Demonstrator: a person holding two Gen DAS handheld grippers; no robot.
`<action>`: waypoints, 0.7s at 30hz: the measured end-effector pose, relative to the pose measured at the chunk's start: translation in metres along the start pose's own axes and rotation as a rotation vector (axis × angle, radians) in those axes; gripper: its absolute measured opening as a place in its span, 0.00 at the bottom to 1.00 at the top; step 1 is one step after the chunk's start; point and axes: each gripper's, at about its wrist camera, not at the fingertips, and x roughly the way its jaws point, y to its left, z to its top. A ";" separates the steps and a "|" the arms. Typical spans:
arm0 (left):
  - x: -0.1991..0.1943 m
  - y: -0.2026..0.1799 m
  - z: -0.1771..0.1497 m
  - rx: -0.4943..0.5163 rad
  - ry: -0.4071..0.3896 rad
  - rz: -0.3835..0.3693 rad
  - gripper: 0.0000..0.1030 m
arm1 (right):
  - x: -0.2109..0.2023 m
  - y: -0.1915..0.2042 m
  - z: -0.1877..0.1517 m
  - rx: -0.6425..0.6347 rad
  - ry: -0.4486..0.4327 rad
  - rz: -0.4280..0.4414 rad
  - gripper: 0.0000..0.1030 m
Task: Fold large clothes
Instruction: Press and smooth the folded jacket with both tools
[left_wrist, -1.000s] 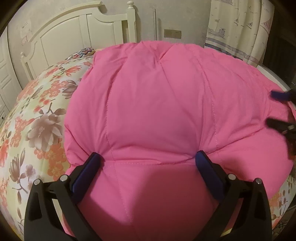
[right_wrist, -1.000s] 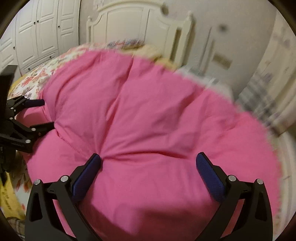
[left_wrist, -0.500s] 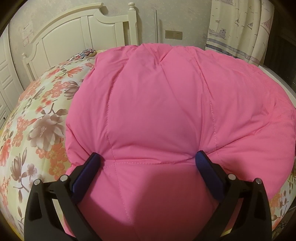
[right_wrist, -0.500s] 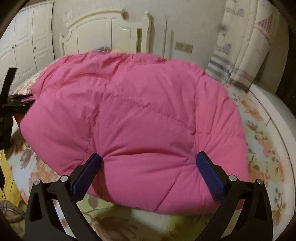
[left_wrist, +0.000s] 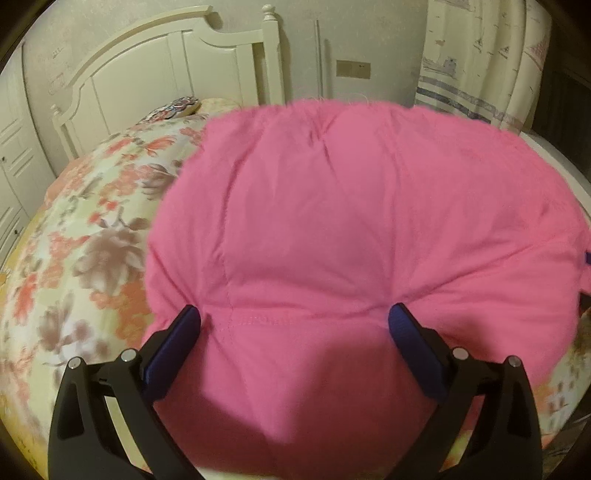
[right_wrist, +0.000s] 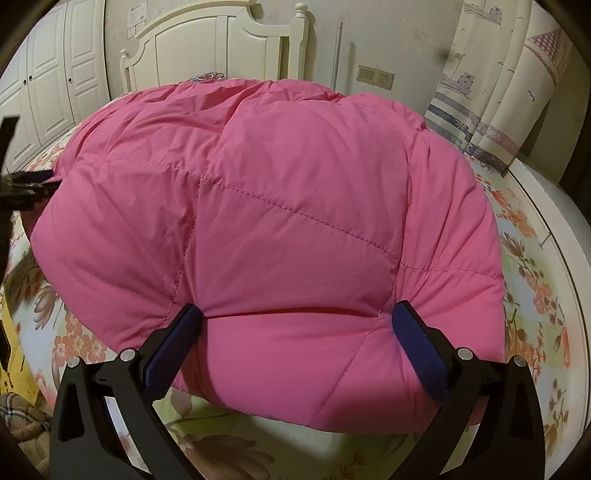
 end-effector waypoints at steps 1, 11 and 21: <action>-0.011 -0.003 0.005 -0.001 -0.026 -0.017 0.97 | 0.000 0.000 0.001 0.000 0.000 0.000 0.96; -0.012 -0.109 0.100 0.298 -0.107 0.010 0.98 | -0.035 0.015 0.010 -0.043 -0.083 -0.025 0.96; 0.068 -0.115 0.154 0.294 -0.014 0.015 0.98 | -0.043 -0.021 0.114 -0.033 -0.185 0.002 0.96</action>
